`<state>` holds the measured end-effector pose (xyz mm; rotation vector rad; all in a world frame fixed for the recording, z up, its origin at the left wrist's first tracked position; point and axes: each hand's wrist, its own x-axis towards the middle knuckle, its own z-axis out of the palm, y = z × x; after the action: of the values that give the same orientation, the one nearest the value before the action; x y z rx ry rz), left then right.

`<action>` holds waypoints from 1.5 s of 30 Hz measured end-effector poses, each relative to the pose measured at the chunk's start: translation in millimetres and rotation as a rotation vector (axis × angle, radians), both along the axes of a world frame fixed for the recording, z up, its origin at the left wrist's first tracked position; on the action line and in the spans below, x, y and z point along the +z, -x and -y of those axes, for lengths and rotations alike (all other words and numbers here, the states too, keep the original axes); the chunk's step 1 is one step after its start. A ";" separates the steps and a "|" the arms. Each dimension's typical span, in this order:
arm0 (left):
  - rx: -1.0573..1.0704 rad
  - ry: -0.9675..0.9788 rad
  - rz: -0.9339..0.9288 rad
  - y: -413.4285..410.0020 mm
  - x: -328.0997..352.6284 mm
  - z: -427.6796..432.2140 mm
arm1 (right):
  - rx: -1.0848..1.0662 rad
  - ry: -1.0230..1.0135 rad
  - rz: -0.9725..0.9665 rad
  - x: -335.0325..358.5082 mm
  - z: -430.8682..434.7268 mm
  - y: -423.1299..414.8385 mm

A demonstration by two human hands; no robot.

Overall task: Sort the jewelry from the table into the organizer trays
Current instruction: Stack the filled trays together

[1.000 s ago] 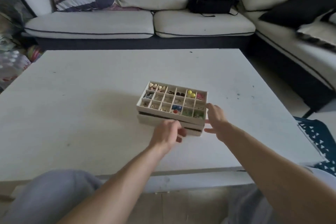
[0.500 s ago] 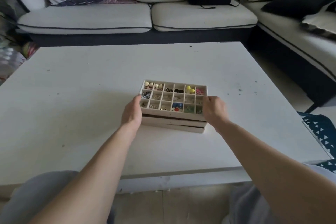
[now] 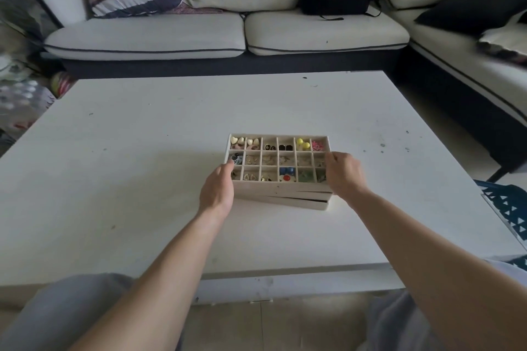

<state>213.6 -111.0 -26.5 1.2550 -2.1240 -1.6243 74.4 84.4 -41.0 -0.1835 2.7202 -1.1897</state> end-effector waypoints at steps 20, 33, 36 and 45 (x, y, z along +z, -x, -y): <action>0.111 -0.151 -0.137 17.1 -0.7 5.2 | -0.169 0.372 0.318 0.9 16.1 -13.9; 0.052 -0.317 -0.124 11.5 -23.3 22.5 | -0.158 0.466 0.402 -1.4 9.7 -25.7; 0.034 -0.364 -0.142 20.0 -47.3 34.5 | -0.132 0.546 0.420 0.6 6.9 -17.7; 0.056 -0.387 -0.188 37.4 -41.5 28.4 | -0.162 0.665 0.462 1.9 9.6 8.7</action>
<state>176.2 -139.4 -68.0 1.1875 -1.7022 -2.1051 65.7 74.8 -39.1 0.2140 1.9037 -1.8711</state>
